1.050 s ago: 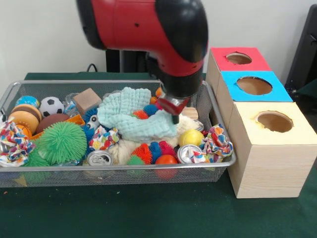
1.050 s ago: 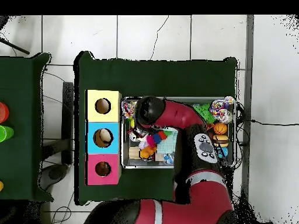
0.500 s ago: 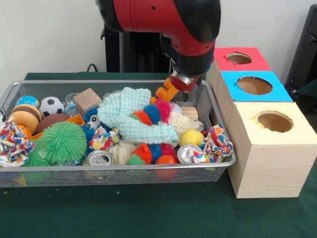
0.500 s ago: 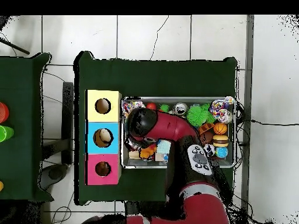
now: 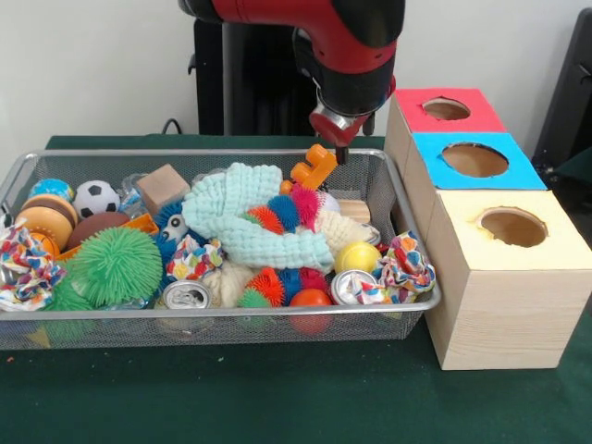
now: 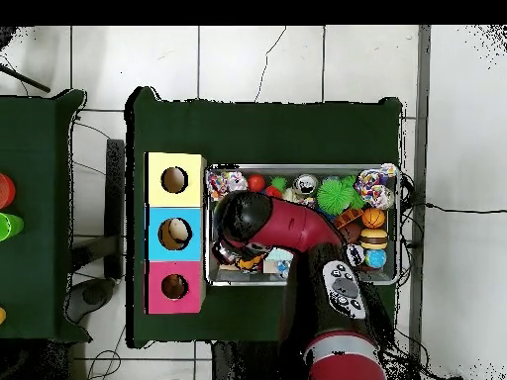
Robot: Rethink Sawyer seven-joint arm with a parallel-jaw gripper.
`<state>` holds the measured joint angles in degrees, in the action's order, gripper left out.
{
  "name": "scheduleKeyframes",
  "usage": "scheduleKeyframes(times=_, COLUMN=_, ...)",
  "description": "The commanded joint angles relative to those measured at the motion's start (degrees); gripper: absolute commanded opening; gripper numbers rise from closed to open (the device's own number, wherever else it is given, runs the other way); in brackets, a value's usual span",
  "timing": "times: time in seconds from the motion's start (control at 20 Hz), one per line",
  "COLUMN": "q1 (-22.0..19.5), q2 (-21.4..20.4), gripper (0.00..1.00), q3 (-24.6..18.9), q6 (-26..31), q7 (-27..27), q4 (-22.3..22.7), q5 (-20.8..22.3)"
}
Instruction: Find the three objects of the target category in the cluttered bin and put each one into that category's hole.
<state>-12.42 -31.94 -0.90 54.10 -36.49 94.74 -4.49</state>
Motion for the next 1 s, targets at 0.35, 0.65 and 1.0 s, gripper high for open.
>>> scheduleKeyframes(times=0.35, q1=1.70, q2=-0.66, gripper=1.00, q3=1.23, q6=-1.50, q7=-20.34, q4=5.10, q5=-4.03)
scheduleKeyframes(times=0.65, q1=2.04, q2=0.58, gripper=1.00, q3=1.58, q6=-2.09, q7=-19.56, q4=4.46, q5=-4.46)
scheduleKeyframes(times=1.0, q1=0.34, q2=2.56, gripper=1.00, q3=0.46, q6=-4.61, q7=-17.77, q4=5.26, q5=-5.80)
